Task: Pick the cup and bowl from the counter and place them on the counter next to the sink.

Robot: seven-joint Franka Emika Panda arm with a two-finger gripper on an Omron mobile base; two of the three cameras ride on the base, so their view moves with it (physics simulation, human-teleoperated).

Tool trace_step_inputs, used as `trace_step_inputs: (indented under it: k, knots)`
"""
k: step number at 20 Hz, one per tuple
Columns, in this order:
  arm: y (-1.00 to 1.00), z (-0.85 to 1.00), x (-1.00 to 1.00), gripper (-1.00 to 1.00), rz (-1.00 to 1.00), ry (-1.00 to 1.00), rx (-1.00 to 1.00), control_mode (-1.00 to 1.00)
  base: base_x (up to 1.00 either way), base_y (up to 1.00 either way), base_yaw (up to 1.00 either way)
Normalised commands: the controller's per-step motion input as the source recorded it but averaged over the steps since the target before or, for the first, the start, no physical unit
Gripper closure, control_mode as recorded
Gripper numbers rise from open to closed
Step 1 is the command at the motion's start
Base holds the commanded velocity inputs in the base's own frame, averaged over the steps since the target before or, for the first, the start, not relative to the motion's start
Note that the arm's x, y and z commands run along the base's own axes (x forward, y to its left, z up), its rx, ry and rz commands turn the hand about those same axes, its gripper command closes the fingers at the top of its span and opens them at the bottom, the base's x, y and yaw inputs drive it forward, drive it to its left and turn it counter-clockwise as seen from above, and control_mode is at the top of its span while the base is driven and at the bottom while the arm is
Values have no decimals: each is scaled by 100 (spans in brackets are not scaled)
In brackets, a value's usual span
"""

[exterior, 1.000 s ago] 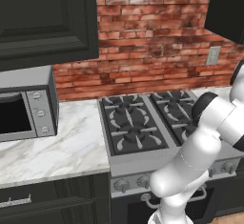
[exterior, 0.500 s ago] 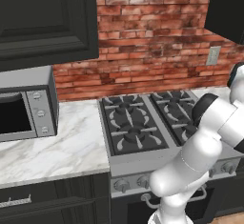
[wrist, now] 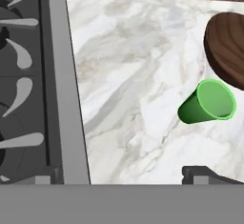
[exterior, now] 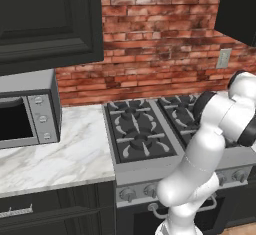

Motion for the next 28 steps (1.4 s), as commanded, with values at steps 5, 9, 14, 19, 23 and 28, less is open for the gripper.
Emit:
trace_step_inputs:
  k: [5,9,14,19,23,28]
  knots:
    - [-45,0,14,-100,0,0,0,-100,0,0,0]
    - [-34,3,0,-100,0,0,0,-100,0,0,0]
    - [-27,17,-4,-100,0,0,0,-100,0,0,0]
    - [-30,15,0,-100,0,0,0,-100,0,0,0]
    - [-18,1,0,-100,0,0,0,-100,0,0,0]
    - [-18,0,0,-100,0,0,0,-100,0,0,0]
